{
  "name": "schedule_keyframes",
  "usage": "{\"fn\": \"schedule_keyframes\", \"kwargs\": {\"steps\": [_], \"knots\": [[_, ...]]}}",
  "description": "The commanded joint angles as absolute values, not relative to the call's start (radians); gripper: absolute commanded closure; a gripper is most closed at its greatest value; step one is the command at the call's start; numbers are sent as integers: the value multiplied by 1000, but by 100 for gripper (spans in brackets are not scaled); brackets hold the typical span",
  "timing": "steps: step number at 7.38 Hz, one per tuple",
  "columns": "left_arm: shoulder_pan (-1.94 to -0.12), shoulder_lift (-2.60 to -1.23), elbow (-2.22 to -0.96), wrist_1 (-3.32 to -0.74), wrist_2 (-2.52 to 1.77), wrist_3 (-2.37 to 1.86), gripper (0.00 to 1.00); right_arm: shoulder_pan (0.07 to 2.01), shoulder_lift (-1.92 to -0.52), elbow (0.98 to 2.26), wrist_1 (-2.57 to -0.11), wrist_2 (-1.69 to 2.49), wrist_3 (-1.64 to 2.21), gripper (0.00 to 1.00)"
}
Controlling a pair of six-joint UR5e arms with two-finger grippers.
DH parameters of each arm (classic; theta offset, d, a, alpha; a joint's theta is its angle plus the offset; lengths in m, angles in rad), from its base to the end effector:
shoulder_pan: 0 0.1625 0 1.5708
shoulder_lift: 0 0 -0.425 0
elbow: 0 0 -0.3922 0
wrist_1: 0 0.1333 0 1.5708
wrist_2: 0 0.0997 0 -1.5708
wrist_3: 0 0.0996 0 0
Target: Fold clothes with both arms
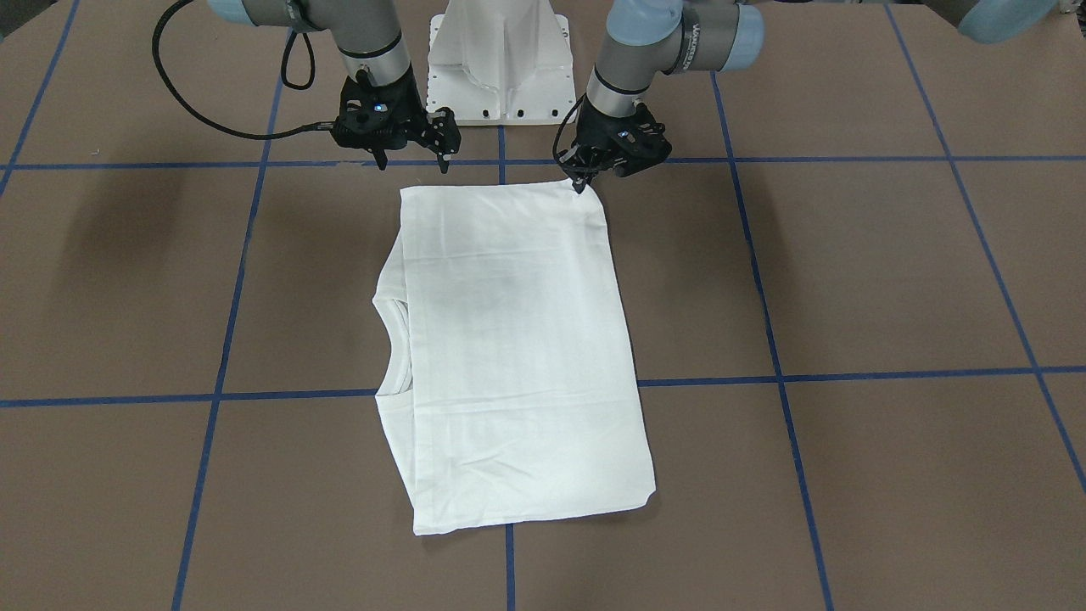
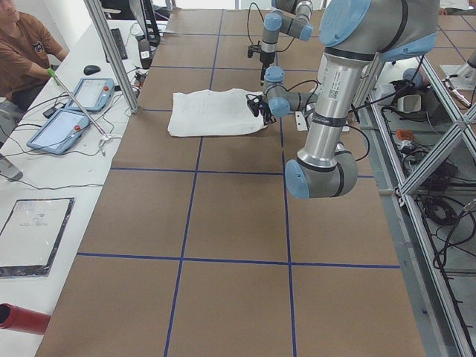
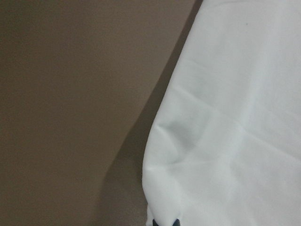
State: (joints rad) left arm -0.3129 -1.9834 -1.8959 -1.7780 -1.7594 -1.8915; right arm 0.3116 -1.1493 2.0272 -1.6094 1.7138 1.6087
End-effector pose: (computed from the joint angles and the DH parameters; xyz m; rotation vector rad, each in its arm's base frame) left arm 0.5340 -0.2932 0.2646 -0.1800 0.9517 -0.4949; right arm -0.5007 -0.2864 0.2402 -0.0190 -0.8510 0.2682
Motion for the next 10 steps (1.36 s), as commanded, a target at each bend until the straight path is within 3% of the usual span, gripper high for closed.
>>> {"fn": "schedule_keyframes", "kwargs": {"steps": [1, 10], "knots": [[-313, -1983, -1896, -1778, -1758, -1891, 100, 288, -1128, 1967, -1605, 1675, 1819, 0], [-334, -1996, -1896, -1775, -1758, -1891, 100, 256, -1115, 1832, -1522, 1672, 1861, 0]]}}
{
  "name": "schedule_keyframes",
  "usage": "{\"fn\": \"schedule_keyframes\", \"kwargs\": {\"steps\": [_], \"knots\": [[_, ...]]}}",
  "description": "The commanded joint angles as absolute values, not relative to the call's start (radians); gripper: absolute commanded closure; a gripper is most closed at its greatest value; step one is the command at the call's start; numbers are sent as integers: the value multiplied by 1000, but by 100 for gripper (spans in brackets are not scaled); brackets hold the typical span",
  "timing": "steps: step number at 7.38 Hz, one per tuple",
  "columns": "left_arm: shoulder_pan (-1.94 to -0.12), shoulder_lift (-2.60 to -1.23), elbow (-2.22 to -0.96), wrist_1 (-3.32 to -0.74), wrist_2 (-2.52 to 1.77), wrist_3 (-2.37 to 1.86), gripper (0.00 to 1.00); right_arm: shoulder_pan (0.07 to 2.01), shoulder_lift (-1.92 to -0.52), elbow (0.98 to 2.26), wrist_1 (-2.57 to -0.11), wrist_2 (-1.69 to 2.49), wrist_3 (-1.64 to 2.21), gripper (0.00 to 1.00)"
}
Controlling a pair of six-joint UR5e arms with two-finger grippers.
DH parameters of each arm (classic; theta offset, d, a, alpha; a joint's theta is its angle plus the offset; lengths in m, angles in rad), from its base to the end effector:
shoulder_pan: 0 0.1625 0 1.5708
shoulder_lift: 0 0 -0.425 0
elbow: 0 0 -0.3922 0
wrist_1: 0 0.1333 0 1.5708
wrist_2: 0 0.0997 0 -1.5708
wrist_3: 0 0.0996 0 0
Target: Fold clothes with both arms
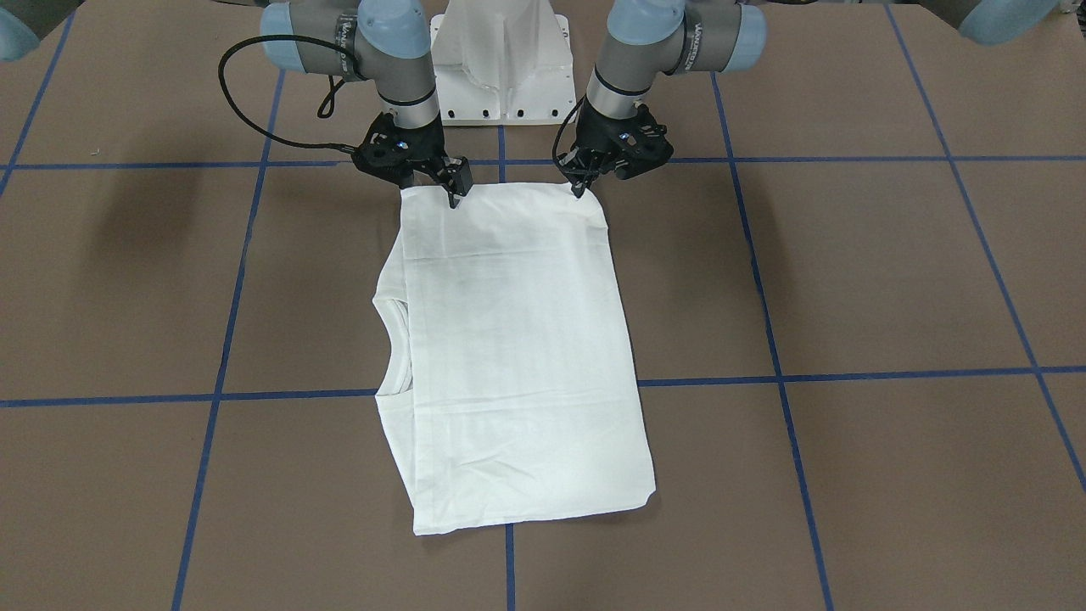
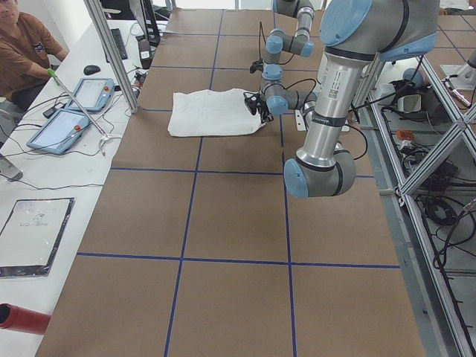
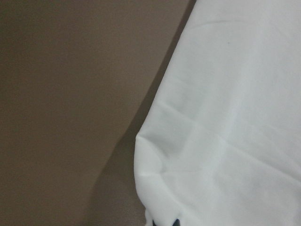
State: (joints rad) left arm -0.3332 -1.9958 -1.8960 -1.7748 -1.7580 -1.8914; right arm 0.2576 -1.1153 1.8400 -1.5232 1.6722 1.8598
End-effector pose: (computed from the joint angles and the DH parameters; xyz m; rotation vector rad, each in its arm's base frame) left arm 0.5291 -0.3046 0.2575 -0.1687 0.9637 -0.5123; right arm -0.5693 -0.2774 0.2856 -0.1095 -0.7779 0.4794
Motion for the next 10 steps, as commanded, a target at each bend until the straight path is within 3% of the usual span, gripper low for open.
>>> {"fn": "schedule_keyframes", "kwargs": {"steps": [1, 10], "knots": [[-334, -1997, -1896, -1775, -1758, -1891, 100, 256, -1115, 1830, -1522, 1672, 1861, 0], [-342, -1996, -1894, -1775, -1758, -1885, 100, 248, -1094, 1829, -1528, 1669, 1890, 0]]}}
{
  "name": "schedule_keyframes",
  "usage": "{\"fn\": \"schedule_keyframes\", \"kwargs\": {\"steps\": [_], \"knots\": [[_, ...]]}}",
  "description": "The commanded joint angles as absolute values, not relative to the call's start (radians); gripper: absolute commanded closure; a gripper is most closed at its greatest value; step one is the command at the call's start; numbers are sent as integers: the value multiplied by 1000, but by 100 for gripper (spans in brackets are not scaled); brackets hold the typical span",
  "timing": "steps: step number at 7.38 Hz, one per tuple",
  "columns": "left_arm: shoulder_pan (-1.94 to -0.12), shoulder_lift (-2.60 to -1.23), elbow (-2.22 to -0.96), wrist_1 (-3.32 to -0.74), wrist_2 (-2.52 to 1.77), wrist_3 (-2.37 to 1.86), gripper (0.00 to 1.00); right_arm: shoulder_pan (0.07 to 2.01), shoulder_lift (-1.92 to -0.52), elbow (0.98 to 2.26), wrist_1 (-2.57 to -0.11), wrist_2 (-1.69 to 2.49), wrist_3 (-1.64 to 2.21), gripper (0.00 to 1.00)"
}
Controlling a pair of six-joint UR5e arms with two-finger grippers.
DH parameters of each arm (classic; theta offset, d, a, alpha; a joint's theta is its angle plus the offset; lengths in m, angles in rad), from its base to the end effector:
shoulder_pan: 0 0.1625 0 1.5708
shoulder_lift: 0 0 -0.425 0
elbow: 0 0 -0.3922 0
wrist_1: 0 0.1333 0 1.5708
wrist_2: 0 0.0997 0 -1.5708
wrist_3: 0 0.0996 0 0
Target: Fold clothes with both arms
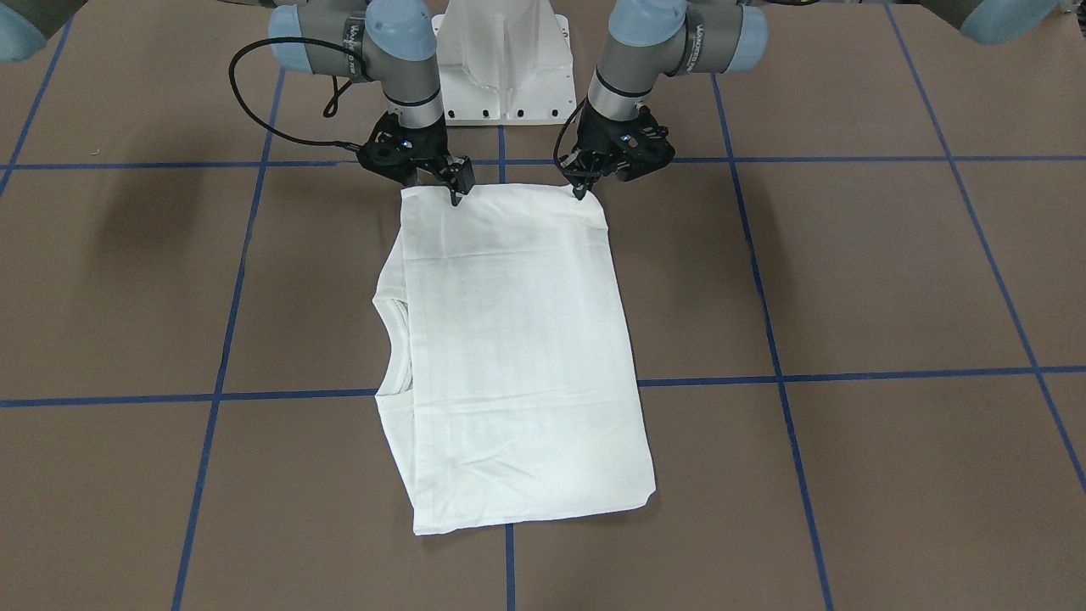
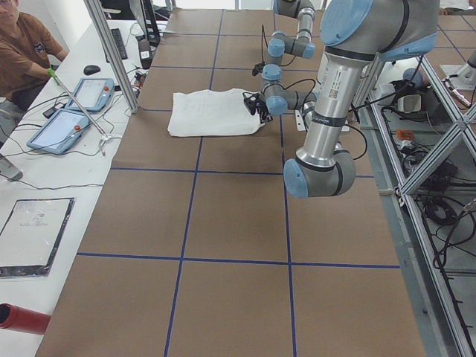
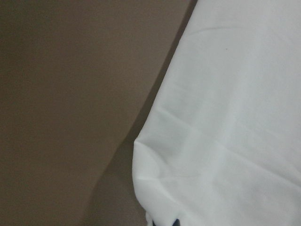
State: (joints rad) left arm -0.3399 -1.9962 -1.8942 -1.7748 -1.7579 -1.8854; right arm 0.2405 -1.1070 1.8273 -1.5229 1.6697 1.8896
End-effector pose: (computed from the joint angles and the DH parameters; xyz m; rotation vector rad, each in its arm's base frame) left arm 0.5276 -0.3083 0.2581 -0.1626 0.9633 -0.5133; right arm -0.5781 -0.2689 0.2859 -0.1253 -0.7715 0.4929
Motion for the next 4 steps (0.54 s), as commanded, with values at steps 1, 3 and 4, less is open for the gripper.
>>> {"fn": "schedule_keyframes", "kwargs": {"steps": [1, 3, 4], "knots": [[-341, -1996, -1894, -1775, -1758, -1885, 100, 249, -1094, 1827, -1532, 1666, 1890, 0], [-339, -1997, -1894, -1775, -1758, -1885, 100, 250, -1100, 1824, -1535, 1655, 1887, 0], [-341, -1997, -1893, -1775, -1758, -1884, 100, 252, -1101, 1822, -1536, 1655, 1888, 0]]}}
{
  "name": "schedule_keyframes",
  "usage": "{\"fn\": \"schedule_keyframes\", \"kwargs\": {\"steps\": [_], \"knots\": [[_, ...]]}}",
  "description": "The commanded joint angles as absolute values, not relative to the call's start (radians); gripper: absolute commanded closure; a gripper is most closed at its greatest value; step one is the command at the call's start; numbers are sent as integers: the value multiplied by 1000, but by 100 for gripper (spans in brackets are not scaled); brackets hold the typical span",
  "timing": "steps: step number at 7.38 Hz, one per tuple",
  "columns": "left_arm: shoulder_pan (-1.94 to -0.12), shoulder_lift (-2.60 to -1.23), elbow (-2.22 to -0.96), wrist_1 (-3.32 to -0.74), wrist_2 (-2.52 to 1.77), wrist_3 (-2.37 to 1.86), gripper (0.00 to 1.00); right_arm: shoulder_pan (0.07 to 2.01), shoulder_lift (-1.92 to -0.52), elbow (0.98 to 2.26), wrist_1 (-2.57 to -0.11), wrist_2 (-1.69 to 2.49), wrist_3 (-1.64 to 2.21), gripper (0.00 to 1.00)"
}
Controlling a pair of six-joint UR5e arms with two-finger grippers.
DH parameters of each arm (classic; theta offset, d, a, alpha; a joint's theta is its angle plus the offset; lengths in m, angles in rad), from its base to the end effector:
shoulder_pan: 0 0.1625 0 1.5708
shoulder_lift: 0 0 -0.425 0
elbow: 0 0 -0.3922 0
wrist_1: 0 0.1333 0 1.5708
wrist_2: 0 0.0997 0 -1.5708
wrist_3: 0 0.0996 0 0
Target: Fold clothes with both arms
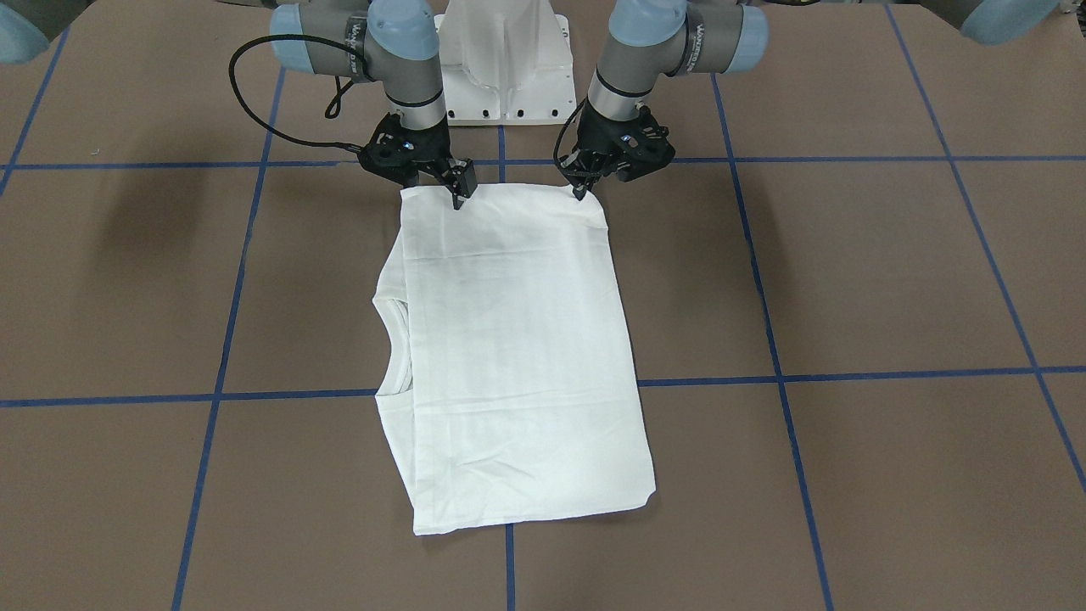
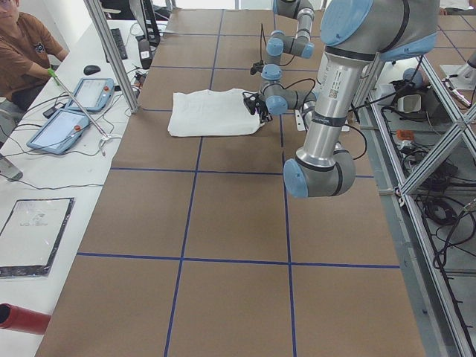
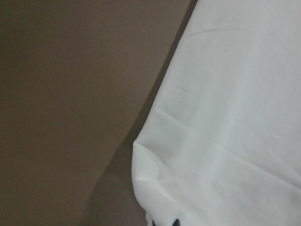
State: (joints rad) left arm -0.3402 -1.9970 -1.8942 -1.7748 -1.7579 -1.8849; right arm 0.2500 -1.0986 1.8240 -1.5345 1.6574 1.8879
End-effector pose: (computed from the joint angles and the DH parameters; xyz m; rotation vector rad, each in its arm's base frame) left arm 0.5276 -0.3085 0.2576 -0.1622 0.9642 -0.5130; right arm -0.5770 -0.2760 0.2838 -0.1091 -0.7666 0.5059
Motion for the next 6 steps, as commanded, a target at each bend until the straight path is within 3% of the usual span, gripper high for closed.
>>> {"fn": "schedule_keyframes", "kwargs": {"steps": [1, 4, 6], "knots": [[-341, -1997, -1894, -1775, -1758, -1884, 100, 252, -1104, 1822, -1536, 1655, 1888, 0], [-339, -1997, -1894, -1775, -1758, -1882, 100, 252, -1101, 1804, -1534, 1657, 1882, 2], [-339, -1997, -1894, -1775, -1758, -1882, 100, 256, -1097, 1807, -1536, 1657, 1881, 53]]}}
